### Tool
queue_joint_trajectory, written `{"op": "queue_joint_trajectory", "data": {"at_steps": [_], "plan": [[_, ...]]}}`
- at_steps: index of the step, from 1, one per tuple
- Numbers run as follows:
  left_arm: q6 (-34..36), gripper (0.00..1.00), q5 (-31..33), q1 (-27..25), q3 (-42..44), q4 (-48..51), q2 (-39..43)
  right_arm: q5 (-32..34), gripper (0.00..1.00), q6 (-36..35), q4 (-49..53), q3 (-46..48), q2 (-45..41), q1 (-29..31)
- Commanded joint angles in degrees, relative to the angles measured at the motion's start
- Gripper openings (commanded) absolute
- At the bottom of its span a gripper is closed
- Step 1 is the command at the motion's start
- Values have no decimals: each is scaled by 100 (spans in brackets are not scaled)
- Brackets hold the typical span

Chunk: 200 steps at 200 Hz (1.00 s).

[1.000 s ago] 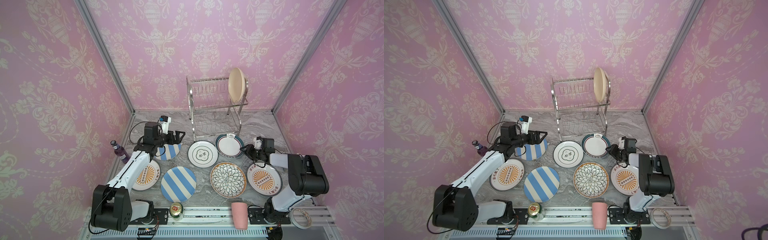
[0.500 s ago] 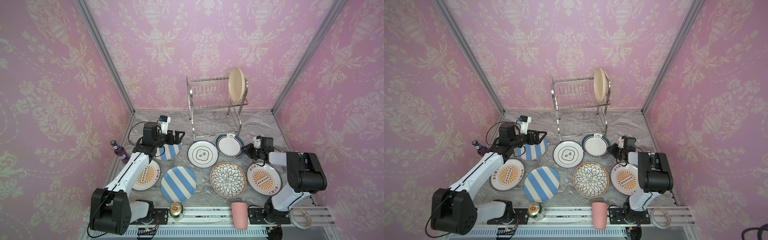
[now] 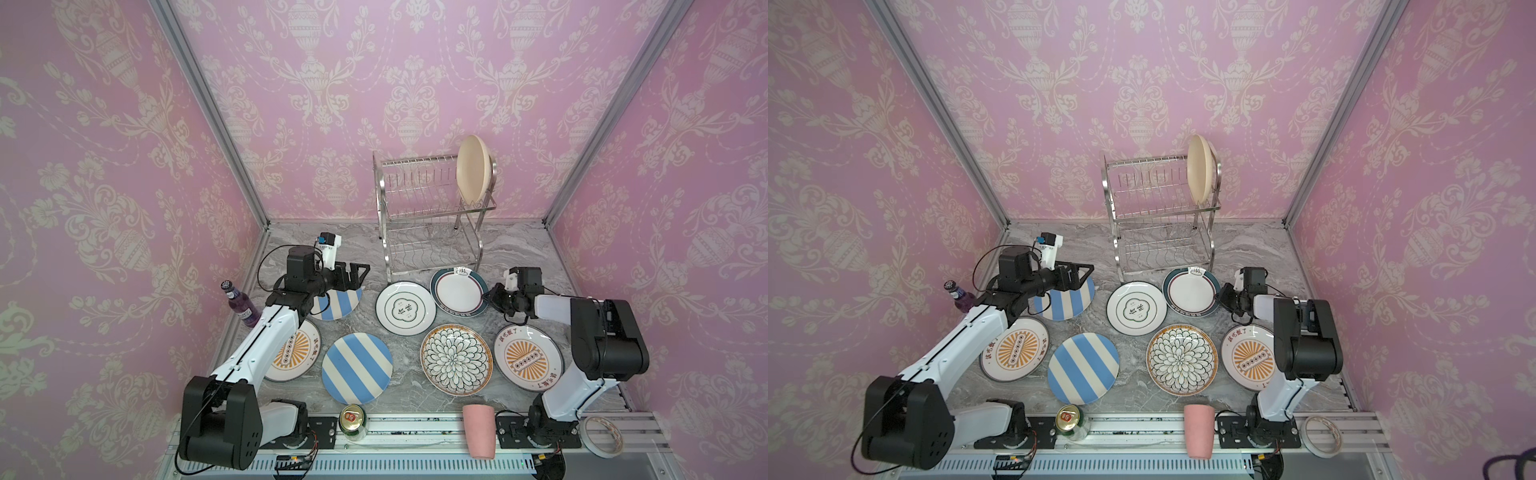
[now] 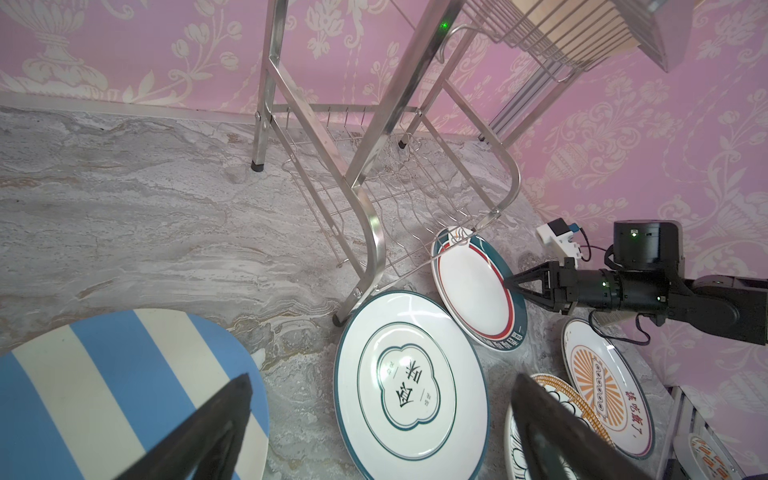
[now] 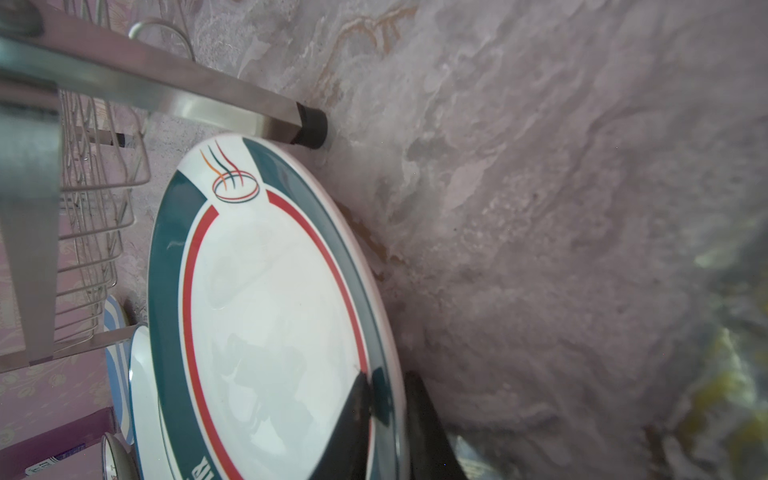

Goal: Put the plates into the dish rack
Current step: 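Move the right gripper to the green-rimmed white plate's rim and grasp, then lift the green-rimmed plate upright with the right gripper toward the rack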

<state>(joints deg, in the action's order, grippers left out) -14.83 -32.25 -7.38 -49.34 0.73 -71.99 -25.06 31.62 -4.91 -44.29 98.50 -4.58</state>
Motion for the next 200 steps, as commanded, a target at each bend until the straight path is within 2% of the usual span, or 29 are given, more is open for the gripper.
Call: {"op": "queue_joint_trajectory", "data": {"at_steps": [1, 39, 76, 113, 147, 200], "plan": [[134, 99, -65, -48, -4, -67, 110, 302, 15, -166, 494, -54, 75, 38], [138, 99, -79, -51, -32, -54, 96, 360, 12, -151, 627, -104, -84, 44], [136, 99, -67, -47, 6, -94, 106, 610, 6, -311, 1176, -234, -544, 36], [73, 99, -58, -47, 29, -301, 51, 912, 0, -444, 1858, -306, -1343, -42], [-11, 99, -131, -51, -18, -570, -111, 1185, 0, -563, 2564, -371, -2135, -123], [-91, 99, -224, -47, -233, -939, -353, 2047, 0, -940, 3967, -799, -3405, -129]]}}
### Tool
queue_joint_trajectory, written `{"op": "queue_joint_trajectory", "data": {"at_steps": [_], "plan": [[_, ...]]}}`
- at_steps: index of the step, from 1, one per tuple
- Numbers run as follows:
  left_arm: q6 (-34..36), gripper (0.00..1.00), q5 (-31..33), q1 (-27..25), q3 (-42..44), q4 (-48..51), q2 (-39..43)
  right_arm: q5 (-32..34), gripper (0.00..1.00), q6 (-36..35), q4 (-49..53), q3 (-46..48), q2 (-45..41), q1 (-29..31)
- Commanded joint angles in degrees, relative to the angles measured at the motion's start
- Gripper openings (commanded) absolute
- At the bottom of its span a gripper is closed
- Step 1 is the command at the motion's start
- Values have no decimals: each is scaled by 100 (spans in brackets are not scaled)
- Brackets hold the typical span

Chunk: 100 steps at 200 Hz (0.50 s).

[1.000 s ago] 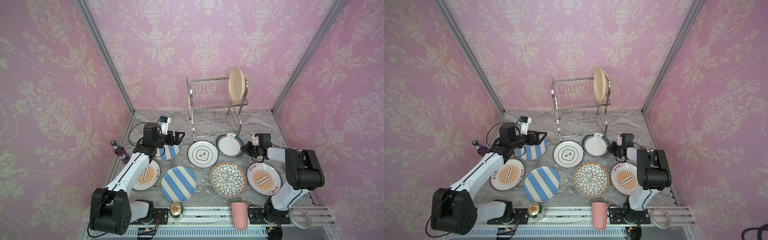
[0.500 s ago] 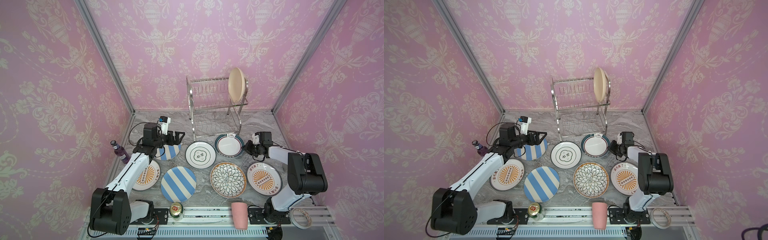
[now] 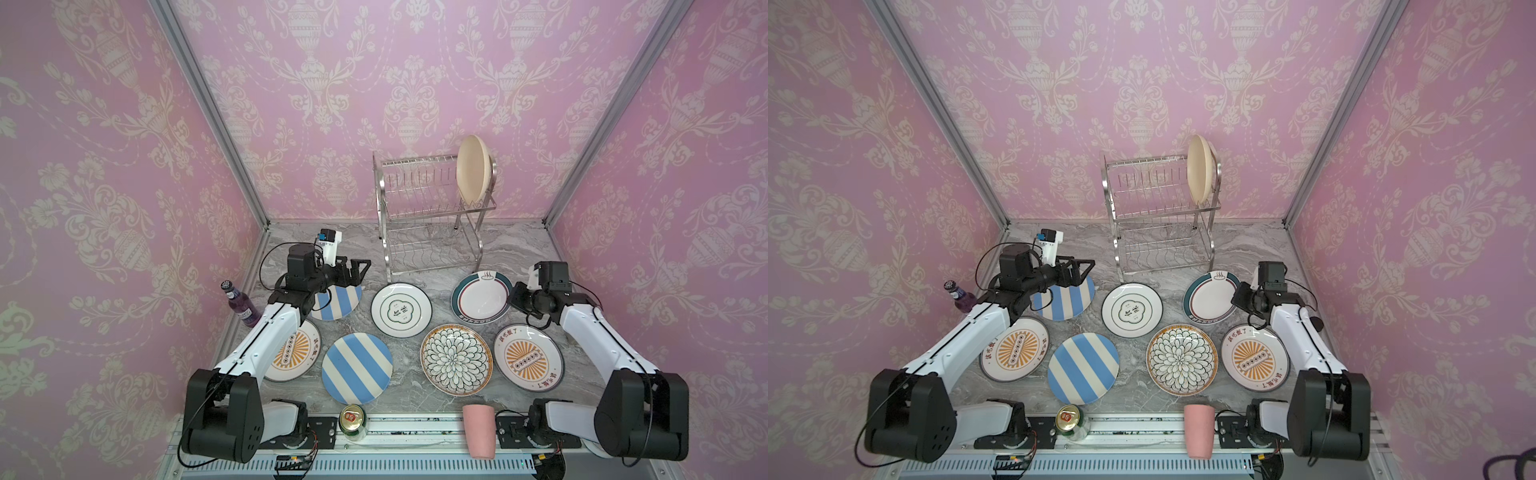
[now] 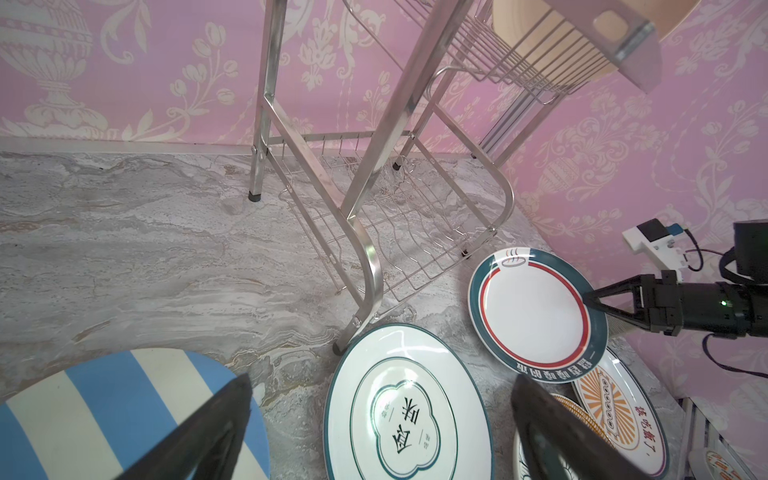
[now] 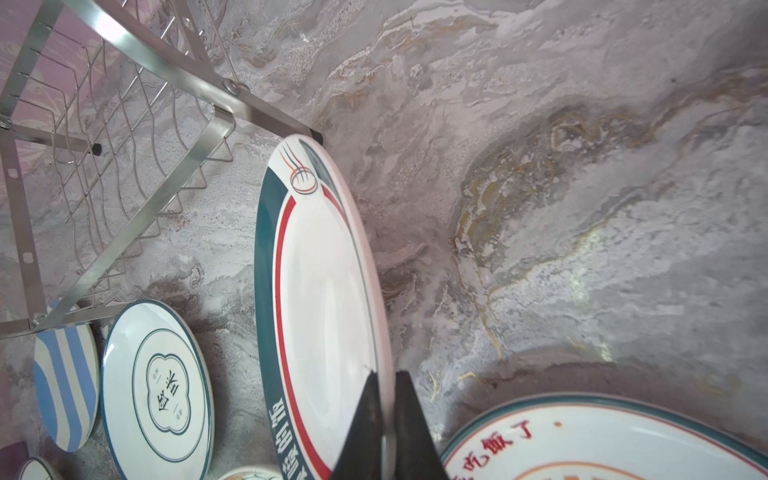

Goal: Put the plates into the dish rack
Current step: 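Lift the green-rimmed plate upright with the right gripper toward the rack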

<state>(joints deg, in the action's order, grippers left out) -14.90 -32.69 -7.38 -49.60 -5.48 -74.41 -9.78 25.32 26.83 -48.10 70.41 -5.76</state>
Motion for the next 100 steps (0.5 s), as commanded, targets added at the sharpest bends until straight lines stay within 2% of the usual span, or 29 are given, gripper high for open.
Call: {"op": "queue_joint_trajectory", "data": {"at_steps": [1, 49, 73, 100], "plan": [[-93, 99, -183, -46, -207, -329, -118, 547, 0, -319, 826, -437, -611, -8], [-146, 99, -241, -48, -323, -595, -347, 1310, 0, -770, 1835, -1384, -1446, 103], [-133, 99, -307, -46, -448, -595, -451, 1677, 0, -1107, 2087, -2070, -1634, 437], [-143, 99, -317, -49, -458, -701, -451, 2030, 0, -1328, 2203, -2877, -1683, 1078]]}}
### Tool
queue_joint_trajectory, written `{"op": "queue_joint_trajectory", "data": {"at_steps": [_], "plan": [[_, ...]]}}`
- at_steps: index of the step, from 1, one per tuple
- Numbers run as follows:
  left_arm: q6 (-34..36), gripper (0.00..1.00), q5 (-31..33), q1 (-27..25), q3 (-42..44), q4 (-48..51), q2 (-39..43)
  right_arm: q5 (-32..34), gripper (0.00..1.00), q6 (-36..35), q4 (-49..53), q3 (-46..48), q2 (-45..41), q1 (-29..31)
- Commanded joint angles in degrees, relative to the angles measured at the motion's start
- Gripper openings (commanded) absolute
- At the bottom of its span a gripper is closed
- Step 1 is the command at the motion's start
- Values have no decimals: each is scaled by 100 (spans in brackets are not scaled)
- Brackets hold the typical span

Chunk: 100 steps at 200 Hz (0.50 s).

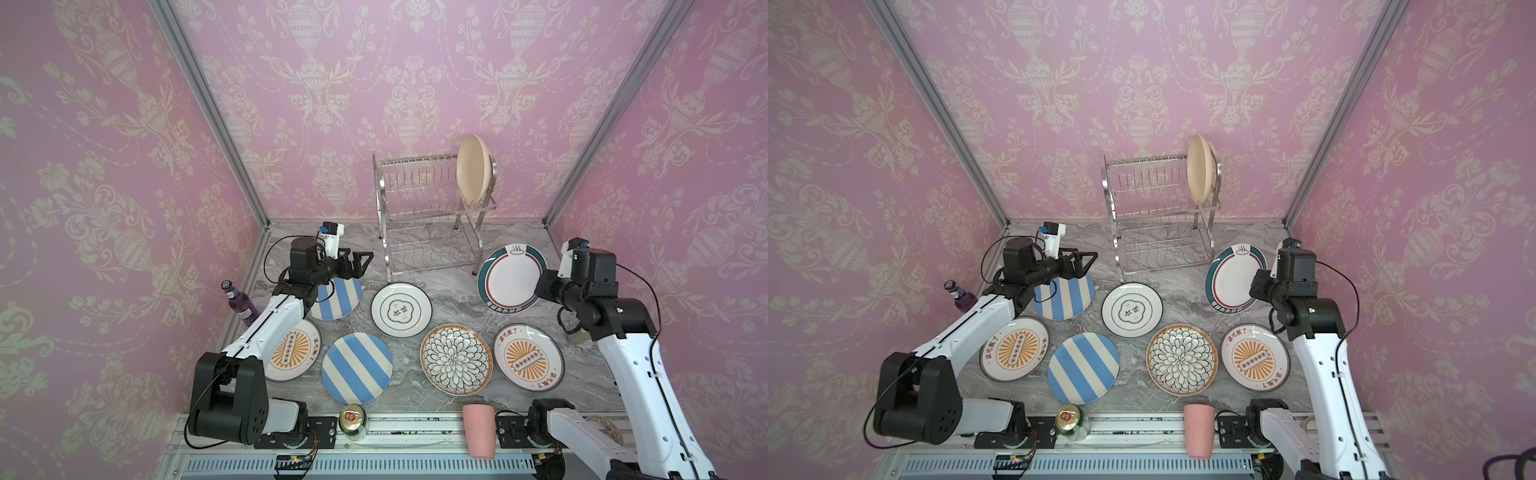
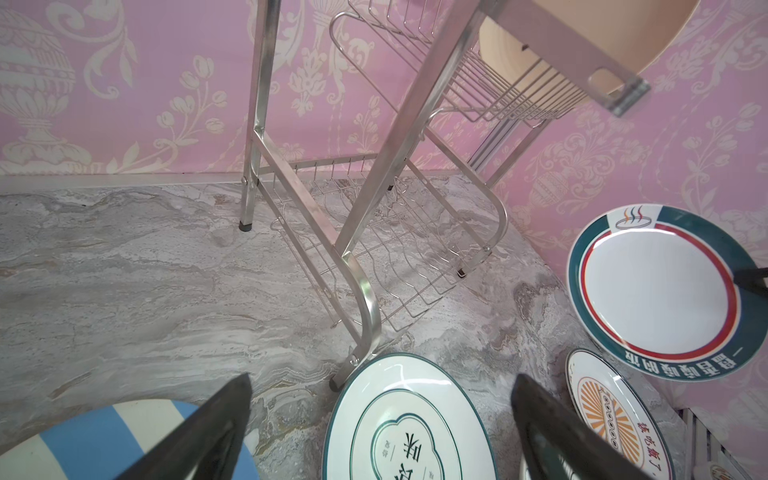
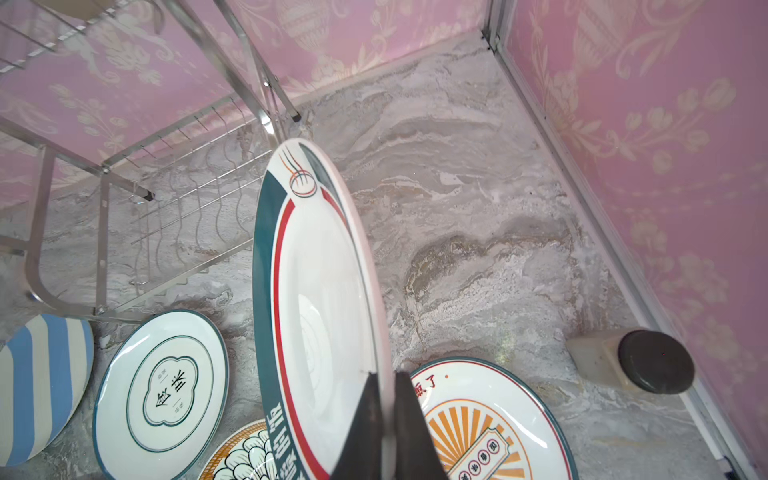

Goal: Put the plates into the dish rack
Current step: 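Lift the green-rimmed plate upright with the right gripper toward the rack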

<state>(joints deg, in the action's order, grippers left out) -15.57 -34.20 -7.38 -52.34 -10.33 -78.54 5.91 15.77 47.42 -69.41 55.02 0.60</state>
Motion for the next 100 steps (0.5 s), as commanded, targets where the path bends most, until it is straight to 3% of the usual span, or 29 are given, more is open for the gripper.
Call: {"op": "queue_joint_trajectory", "data": {"at_steps": [1, 43, 100], "plan": [[-76, 99, -166, -51, -187, -215, -38, 462, 0, -377, 158, -779, -143, 455], [63, 99, -185, -53, -214, 44, 81, 700, 0, -475, 540, -2023, 126, 1254], [-117, 99, -191, -46, -2, 116, 284, 1472, 0, -983, -89, -3451, 1259, 2381]]}}
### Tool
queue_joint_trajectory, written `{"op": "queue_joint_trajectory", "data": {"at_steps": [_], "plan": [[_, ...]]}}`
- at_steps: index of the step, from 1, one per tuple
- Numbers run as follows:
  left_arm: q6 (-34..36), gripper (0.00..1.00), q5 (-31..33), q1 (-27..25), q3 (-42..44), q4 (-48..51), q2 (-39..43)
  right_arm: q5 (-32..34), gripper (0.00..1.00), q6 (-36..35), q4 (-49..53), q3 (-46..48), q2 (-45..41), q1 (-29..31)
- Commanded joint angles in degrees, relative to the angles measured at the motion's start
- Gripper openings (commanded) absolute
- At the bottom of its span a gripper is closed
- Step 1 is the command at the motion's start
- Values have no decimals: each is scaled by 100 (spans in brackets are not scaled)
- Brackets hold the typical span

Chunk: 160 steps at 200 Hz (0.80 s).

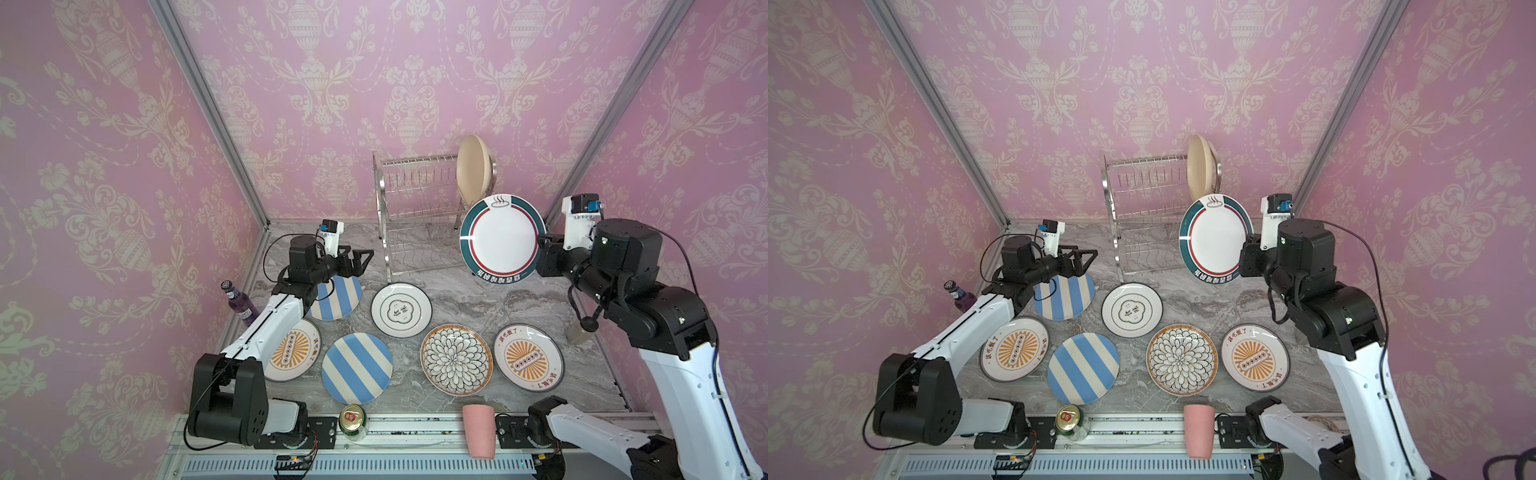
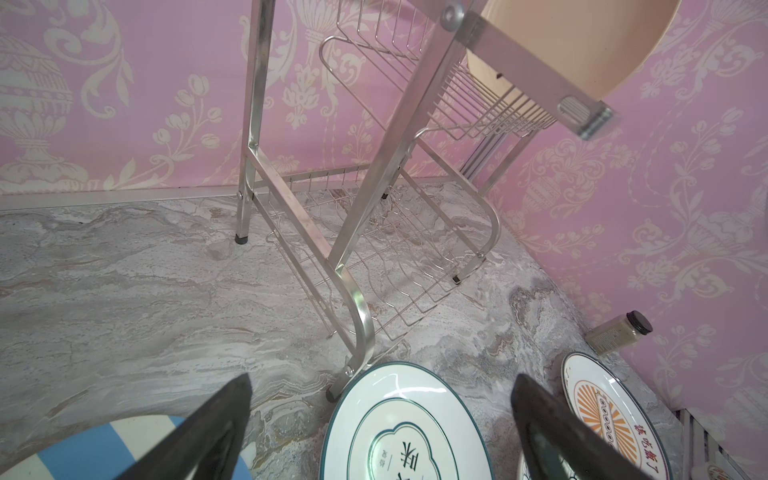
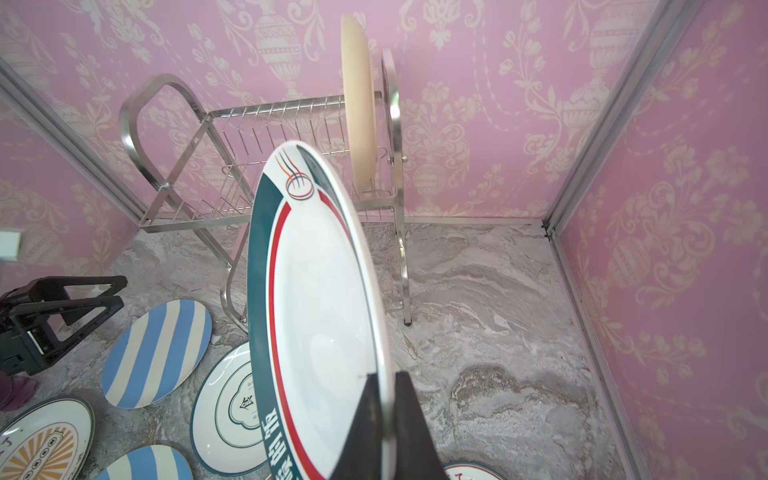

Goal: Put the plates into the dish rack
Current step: 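Lift the green-rimmed plate upright with the right gripper toward the rack, then lower the green-rimmed plate into the rack slots beside the cream plate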

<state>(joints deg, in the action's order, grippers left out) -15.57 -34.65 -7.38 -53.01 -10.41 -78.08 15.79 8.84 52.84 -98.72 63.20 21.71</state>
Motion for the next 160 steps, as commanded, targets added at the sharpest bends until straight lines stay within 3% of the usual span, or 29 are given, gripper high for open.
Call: {"op": "queue_joint_trajectory", "data": {"at_steps": [1, 35, 100, 160], "plan": [[-124, 99, -146, -49, 69, 122, 244, 498, 0, -302, -650, -545, 462, 284], [-289, 99, -88, -47, 152, 153, 395, 1332, 0, -693, -1336, -1102, 1159, 688], [-396, 99, -87, -54, 77, 535, 678, 1998, 0, -1003, -3438, -1018, 1783, 782], [-344, 99, -121, -64, -33, 645, 632, 3442, 0, -2608, -4726, -1556, 2887, 1186]]}}
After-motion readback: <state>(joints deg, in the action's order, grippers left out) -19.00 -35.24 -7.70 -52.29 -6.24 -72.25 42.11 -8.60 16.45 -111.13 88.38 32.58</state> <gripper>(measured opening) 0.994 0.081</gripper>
